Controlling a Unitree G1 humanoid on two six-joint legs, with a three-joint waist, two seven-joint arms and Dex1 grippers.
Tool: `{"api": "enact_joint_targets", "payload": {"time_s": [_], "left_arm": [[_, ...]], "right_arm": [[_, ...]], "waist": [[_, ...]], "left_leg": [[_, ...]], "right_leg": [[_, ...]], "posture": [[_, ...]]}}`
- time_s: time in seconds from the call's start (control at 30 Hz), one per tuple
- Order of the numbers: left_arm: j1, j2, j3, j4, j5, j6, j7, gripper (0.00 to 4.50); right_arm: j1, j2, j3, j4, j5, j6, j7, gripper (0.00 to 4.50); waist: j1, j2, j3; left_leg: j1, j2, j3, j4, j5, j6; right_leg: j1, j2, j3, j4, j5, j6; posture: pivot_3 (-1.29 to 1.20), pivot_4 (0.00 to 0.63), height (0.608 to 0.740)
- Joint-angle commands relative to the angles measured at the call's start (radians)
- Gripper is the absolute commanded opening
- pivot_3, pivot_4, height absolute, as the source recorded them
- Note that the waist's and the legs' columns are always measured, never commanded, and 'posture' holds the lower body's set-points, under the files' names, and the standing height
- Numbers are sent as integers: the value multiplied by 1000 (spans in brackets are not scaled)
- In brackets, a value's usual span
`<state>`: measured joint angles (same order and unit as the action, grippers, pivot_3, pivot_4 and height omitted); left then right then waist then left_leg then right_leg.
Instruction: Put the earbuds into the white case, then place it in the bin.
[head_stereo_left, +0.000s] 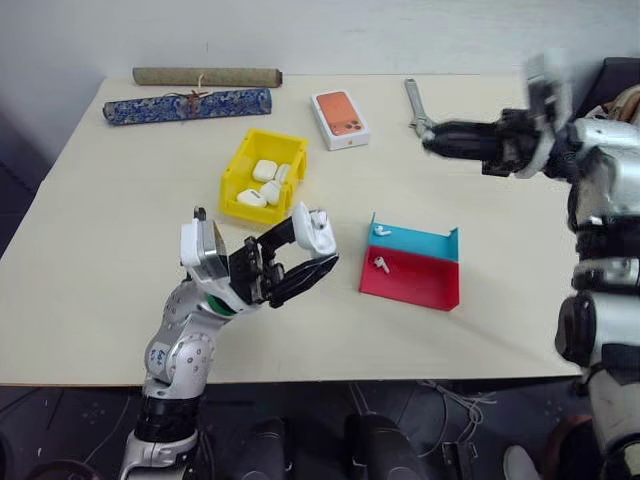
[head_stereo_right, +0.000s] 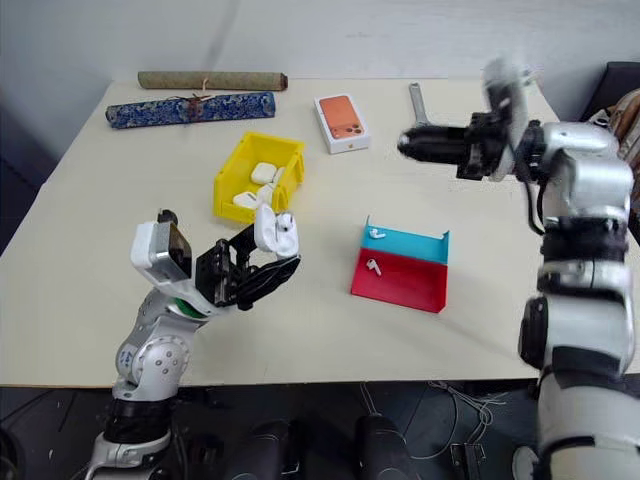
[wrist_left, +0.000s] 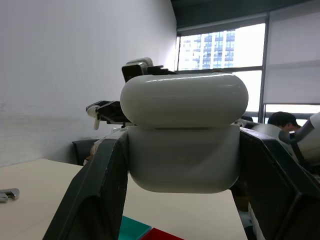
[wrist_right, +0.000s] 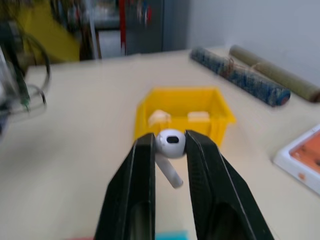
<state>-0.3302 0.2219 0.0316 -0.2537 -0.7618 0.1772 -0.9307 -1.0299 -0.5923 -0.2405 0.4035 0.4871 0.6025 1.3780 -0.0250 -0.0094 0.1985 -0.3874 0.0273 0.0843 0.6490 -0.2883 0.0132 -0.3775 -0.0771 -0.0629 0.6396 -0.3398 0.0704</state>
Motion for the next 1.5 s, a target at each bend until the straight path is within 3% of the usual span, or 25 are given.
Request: {"api": "enact_joint_targets", "payload": {"time_s": [0.03, 0.1, 0.23, 0.4, 0.6, 1.33, 1.5], "left_arm": [[-44, -28, -12, 19, -8, -5, -4, 2795], [-74, -49, -21, 46, -4, -8, -2, 2795], [-113, -75, -32, 75, 11, -15, -7, 2795], [-124, -81, -30, 83, 17, -22, -7, 2795], [-121, -80, -27, 80, 20, -23, -7, 2795], [-119, -96, -33, 96, 54, -54, -22, 2795], [-116, -106, -31, 93, 53, -52, -19, 2795]], "right_arm": [[96, 84, -112, -341, 287, 288, -220, 453], [155, 169, -153, -482, 451, 412, -360, 453], [246, 265, -166, -619, 617, 488, -553, 453], [320, 260, -134, -701, 824, 551, -662, 453], [361, 218, -97, -722, 919, 539, -723, 453], [423, 169, 61, -729, 861, 424, -710, 453], [457, 134, 93, -740, 787, 390, -678, 453]], "waist": [[-2, 0, 0], [-3, 0, 0], [-1, 0, 0], [2, 0, 0], [-1, 0, 0], [0, 0, 0], [0, 0, 0]], "left_leg": [[0, 0, 0, 0, 0, 0], [-1, 0, 0, 0, 0, 0], [-1, 0, 0, 0, 1, 0], [-2, -2, -1, 0, 0, 2], [-2, -1, -1, 0, 0, 2], [-2, -1, -1, 0, 0, 3], [-3, -1, -1, 0, 0, 3]], "right_leg": [[0, 0, 0, 0, 0, 0], [-1, 0, 0, 1, 0, 0], [-1, 0, 0, 3, 0, 0], [-1, 0, 0, 1, 0, 0], [-1, 0, 0, 0, 0, 0], [-1, 0, 0, -2, 0, 0], [-1, 0, 0, -2, 0, 0]], "posture": [[0, 150, 740], [0, 150, 740], [0, 150, 740], [0, 150, 740], [0, 150, 740], [0, 150, 740], [0, 150, 740]]}}
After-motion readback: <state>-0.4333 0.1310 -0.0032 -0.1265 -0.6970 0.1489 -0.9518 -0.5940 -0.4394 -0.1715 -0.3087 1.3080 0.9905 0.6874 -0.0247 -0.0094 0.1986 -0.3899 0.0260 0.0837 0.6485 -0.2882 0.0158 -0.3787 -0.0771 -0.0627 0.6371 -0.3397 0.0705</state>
